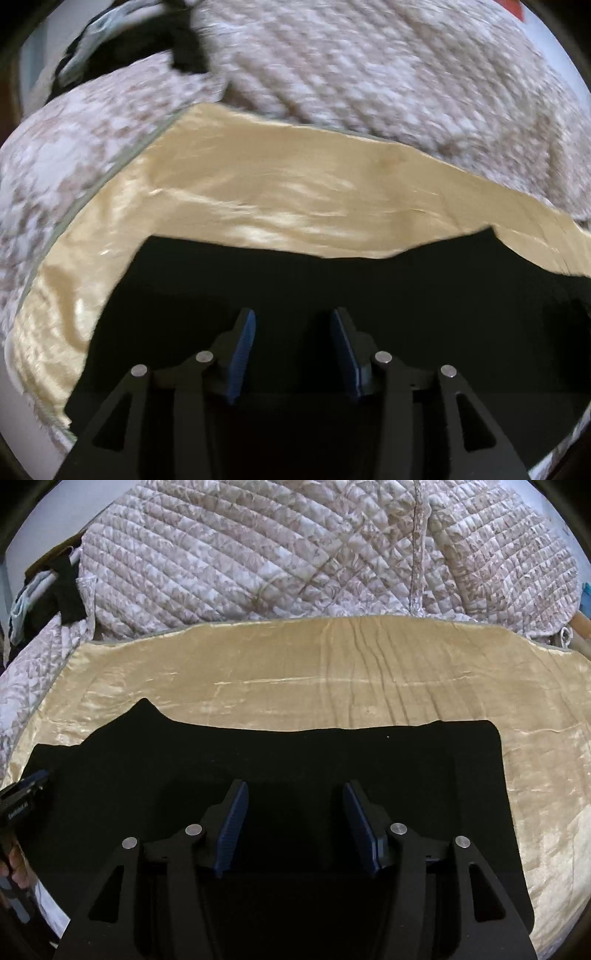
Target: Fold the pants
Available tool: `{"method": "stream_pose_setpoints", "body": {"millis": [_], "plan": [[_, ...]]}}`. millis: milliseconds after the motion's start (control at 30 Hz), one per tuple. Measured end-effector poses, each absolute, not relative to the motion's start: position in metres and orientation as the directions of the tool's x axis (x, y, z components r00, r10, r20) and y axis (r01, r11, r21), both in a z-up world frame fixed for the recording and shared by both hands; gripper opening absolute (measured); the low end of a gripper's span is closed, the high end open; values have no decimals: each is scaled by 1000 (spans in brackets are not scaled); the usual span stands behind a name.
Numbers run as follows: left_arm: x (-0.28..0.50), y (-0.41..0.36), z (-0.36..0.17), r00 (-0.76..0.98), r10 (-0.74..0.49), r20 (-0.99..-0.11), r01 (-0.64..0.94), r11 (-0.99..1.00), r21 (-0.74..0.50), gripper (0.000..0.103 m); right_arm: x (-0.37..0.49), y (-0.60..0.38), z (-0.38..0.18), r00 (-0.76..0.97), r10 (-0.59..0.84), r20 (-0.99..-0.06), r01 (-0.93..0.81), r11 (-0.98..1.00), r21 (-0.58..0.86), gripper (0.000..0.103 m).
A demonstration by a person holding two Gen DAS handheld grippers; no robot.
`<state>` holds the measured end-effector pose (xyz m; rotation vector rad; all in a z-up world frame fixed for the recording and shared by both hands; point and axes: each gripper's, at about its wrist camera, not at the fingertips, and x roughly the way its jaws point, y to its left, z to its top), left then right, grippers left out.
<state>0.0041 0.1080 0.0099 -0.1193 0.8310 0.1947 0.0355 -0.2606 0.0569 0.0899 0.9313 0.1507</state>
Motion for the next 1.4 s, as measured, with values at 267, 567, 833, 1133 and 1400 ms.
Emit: {"method": "stream_pose_setpoints", "body": {"millis": [267,567,833,1133,1400], "plan": [[-1,106,10,662,133,-738,-228,973,-28,48,35,-272,61,610,137,-781,-39,989,144,54],[6,105,9,660,126,-741,-208,978,-19,48,40,-289,55,585,95,-806,51,987,153,54],[1,153,10,654,193,-732,-324,945,-40,50,40,-290,58,591,85,-802,58,987,147,55],[-15,208,13,635,223,-740,-441,891,-110,57,38,-288,63,614,104,-783,38,986,161,56],[-22,212,1,618,161,-770,-388,914,-120,63,36,-292,65,619,118,-776,45,982,186,56]]}}
